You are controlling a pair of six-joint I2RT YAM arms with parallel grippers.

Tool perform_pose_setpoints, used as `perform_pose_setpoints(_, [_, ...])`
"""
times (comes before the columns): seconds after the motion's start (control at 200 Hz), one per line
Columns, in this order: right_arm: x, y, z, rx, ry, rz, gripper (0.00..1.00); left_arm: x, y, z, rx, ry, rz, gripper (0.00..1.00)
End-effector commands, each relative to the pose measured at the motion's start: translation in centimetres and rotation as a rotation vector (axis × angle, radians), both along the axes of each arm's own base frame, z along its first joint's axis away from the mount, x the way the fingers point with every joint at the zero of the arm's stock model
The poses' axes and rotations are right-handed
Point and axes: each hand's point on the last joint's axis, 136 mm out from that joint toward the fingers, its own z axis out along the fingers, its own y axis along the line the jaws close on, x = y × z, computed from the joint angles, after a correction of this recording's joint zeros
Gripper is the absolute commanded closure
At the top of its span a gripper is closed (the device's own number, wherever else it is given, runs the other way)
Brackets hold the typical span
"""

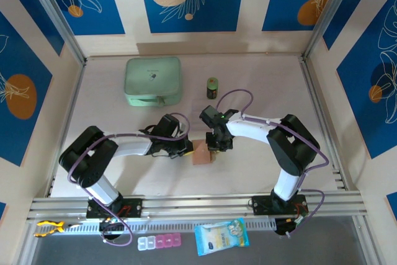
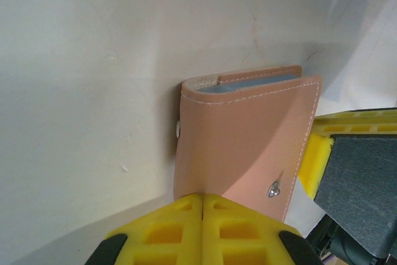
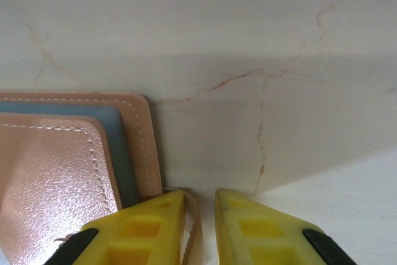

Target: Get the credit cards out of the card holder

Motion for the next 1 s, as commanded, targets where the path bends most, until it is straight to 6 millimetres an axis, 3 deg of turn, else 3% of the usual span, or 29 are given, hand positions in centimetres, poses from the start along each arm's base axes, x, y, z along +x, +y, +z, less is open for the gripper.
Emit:
perform_pose_setpoints(0.0, [-0.6,0.0,-0.3,0.028,0.027,0.004,0.82,-0.5,0.9,-0.5,0.049,0.035,0.012,1.0])
perform_pose_setpoints(0.2, [-0.6,-0.2,0.1,0.046,0.031,-0.01,0.89,0.4,0.3,1.2,0.009,-0.007,0.016,1.0])
perform_pose_setpoints(0.38, [-0.5,-0.4,1.3,0.048,0.012,-0.005,0.92,1.2,0.6,3.7,0.028,-0.084,0.007,0.94])
perform_pose_setpoints(0.725, [-0.3,-0.7,4.6,0.043,-0.035,0.015,0.92,2.5,4.9,7.0,0.124,-0.226,0.038,0.88])
perform_pose_setpoints(0.995, [-0.1,0.6,7.2,0.048,-0.07,0.055,0.92,2.9,7.6,8.0,0.127,-0.252,0.087,0.87])
